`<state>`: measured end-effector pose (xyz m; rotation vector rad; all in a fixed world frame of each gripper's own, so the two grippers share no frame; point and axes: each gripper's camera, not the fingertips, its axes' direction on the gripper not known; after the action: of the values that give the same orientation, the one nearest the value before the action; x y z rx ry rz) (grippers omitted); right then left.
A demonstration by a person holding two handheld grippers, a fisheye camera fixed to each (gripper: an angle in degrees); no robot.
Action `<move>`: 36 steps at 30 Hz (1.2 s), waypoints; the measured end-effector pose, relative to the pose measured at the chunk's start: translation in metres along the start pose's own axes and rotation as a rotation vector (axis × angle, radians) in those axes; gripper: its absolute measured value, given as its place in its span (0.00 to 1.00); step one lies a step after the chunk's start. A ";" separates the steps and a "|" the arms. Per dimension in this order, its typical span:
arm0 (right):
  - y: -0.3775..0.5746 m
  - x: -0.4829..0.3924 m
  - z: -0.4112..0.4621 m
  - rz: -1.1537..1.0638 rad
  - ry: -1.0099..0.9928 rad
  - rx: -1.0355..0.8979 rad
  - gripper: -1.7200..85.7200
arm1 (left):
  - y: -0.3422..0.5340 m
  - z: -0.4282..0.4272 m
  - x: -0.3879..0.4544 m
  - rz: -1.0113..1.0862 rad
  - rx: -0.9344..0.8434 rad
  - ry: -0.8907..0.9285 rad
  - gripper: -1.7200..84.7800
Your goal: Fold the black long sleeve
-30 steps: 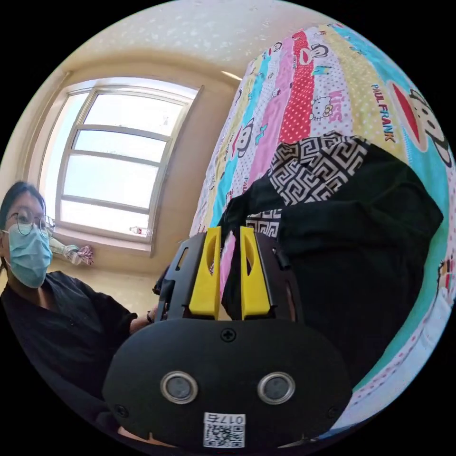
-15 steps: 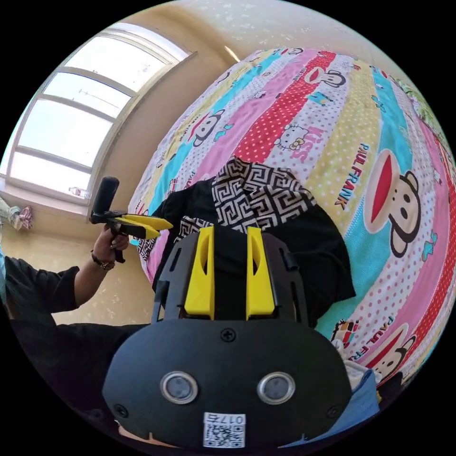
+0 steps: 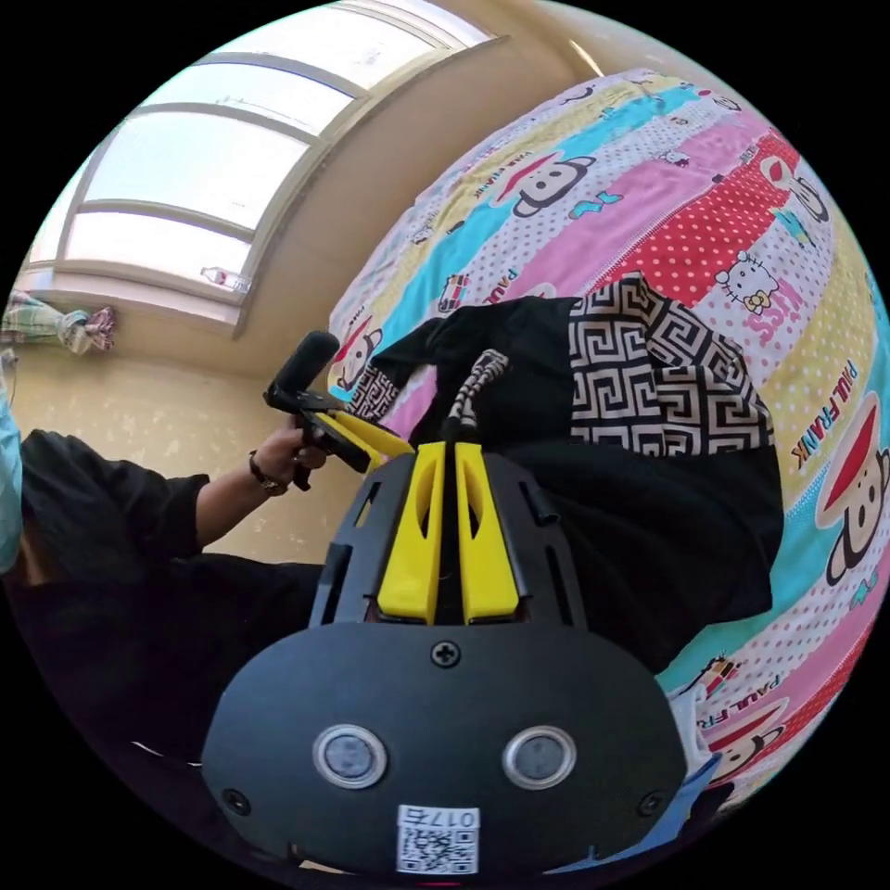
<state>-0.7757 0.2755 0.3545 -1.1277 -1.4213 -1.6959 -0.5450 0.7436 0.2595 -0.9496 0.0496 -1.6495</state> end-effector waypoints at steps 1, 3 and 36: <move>0.014 -0.002 0.006 -0.041 -0.013 0.000 0.06 | 0.003 -0.004 0.000 -0.001 0.033 0.032 0.19; 0.030 0.006 0.033 -0.042 -0.023 -0.058 0.07 | 0.010 -0.009 -0.007 -0.047 0.099 0.058 0.19; 0.003 0.127 -0.103 0.051 0.349 -0.167 0.13 | 0.045 0.006 0.084 -0.012 0.200 0.092 0.02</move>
<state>-0.8476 0.1799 0.4664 -0.8887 -1.0433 -1.8927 -0.5051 0.6611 0.2870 -0.7236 -0.0578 -1.6744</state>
